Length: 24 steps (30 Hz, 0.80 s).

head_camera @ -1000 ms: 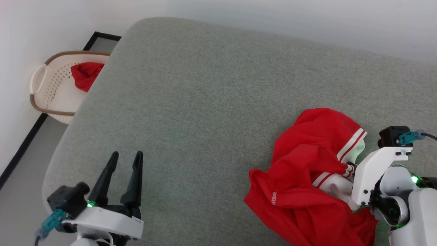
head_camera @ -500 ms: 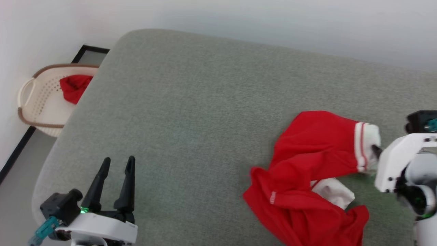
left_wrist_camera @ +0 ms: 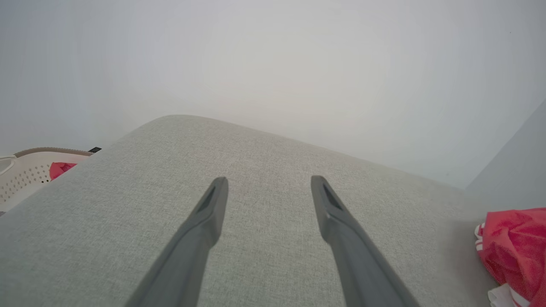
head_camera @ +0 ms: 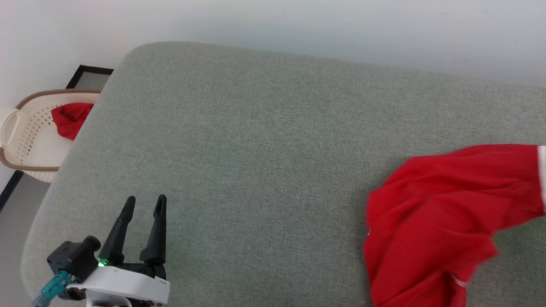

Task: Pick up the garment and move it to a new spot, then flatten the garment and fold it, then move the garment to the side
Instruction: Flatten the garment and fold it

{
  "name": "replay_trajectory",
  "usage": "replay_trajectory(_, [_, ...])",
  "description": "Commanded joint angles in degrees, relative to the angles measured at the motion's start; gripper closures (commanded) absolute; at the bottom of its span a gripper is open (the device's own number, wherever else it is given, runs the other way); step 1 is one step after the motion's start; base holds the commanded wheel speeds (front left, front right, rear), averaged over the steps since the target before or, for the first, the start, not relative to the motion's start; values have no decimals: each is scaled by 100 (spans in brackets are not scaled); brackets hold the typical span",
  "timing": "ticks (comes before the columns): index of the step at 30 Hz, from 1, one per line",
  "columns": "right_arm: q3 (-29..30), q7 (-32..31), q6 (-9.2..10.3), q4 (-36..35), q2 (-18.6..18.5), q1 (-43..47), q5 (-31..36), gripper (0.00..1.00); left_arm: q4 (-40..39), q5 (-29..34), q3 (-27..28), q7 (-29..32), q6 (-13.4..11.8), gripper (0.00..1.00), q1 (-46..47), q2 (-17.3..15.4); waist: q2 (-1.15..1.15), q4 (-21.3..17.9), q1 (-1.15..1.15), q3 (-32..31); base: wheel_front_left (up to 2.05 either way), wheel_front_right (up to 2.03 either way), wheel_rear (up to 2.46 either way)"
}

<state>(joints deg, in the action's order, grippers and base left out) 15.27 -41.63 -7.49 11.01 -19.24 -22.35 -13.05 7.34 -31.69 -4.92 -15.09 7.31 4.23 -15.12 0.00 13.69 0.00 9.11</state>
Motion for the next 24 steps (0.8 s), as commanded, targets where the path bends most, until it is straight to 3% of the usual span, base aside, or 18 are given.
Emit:
replay_trajectory(1, [136, 42, 0, 87, -158, -49, 22, 100, -15, 19, 8, -6, 19, 0, 8, -12, 0, -27, 0, 35, 0, 0, 0])
replay_trajectory(8, [695, 125, 1, 501, -493, 123, 269, 100, 2, -2, -17, -6, 24, 0, 59, -52, 0, -53, 0, 82, 0, 0, 0])
replay_trajectory(17, [1357, 196, 1, 1017, -303, 264, 666, 97, 39, -42, -50, -6, 26, 0, 84, -122, 0, -110, 0, 111, 0, 0, 0])
replay_trajectory(18, [1369, 239, 1, 1074, -275, 228, 704, 85, 47, -41, -56, -6, 26, 0, 94, -130, 0, -124, 0, 111, 0, 0, 0])
replay_trajectory(19, [1369, 265, 1, 1126, -257, 184, 732, 59, 55, -39, -67, -6, 26, 0, 104, -141, 0, -137, 0, 109, 0, 0, 0])
replay_trajectory(20, [1368, 300, 1, 1192, -215, 141, 739, 4, 64, -40, -75, -6, 27, 0, 109, -153, 0, -156, 0, 102, 0, 0, 0])
replay_trajectory(21, [1362, 328, 1, 1243, -186, 90, 742, 0, 71, -40, -89, -6, 27, 0, 117, -164, 0, -173, 0, 98, 0, 0, 0])
replay_trajectory(24, [1269, 420, 1, 1300, -115, -4, 738, 0, 92, -43, -112, 16, 27, 0, 121, -203, 0, -244, 0, 53, 0, 0, 0])
